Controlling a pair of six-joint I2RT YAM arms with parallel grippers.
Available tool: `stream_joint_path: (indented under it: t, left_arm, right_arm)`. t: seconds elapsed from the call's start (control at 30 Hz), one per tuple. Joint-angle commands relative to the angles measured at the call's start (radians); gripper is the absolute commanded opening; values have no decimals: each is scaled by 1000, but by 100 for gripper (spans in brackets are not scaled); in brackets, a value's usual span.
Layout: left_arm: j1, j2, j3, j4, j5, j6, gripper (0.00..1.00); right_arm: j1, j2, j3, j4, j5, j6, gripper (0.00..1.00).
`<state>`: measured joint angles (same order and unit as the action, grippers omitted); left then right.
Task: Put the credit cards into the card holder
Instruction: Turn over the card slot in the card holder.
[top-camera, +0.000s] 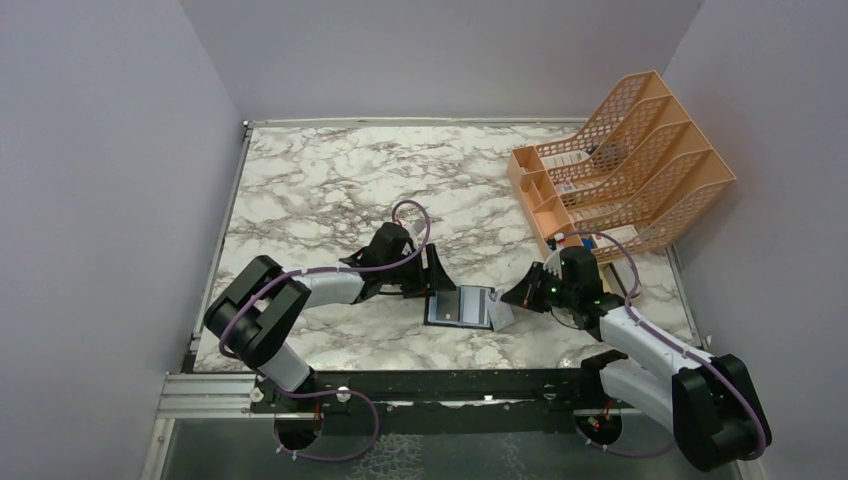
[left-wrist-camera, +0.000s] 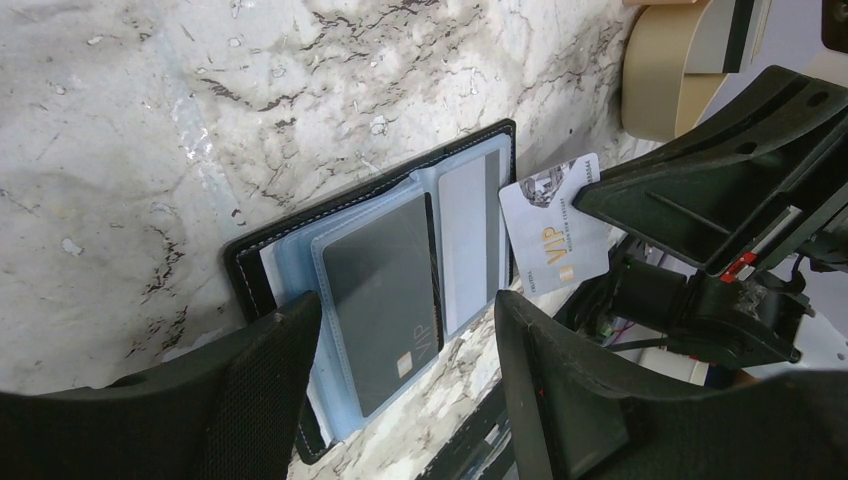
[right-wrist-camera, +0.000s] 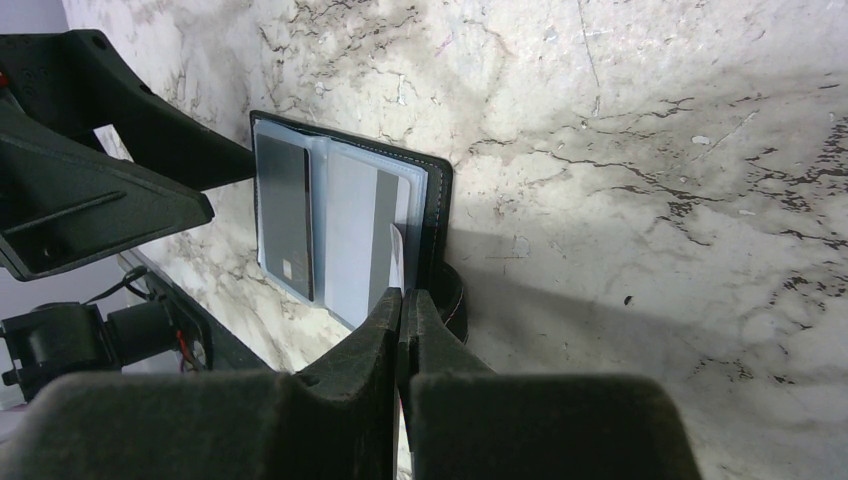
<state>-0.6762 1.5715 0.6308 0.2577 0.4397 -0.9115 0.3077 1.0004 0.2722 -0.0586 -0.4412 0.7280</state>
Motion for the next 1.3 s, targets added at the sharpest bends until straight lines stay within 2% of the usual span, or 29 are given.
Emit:
stream_joint_path:
  t: [0.0,0.73,0.9,1.27]
  left_arm:
    - [-2,9,-7,40,35,-25,67]
    - [-84,-30,59,94,90,-140,67]
    - [-118,-12,91,100,91,-149,67]
    - [-163,34,113,118,70,-146,66]
  right_arm:
    - [2,-5,-14,16,19,-14,1]
    - [2,-19,4,18,28,-12,1]
    - [2,-49,53,-41,84,-32,1]
    - [2,-272,115,-209,289,-32,1]
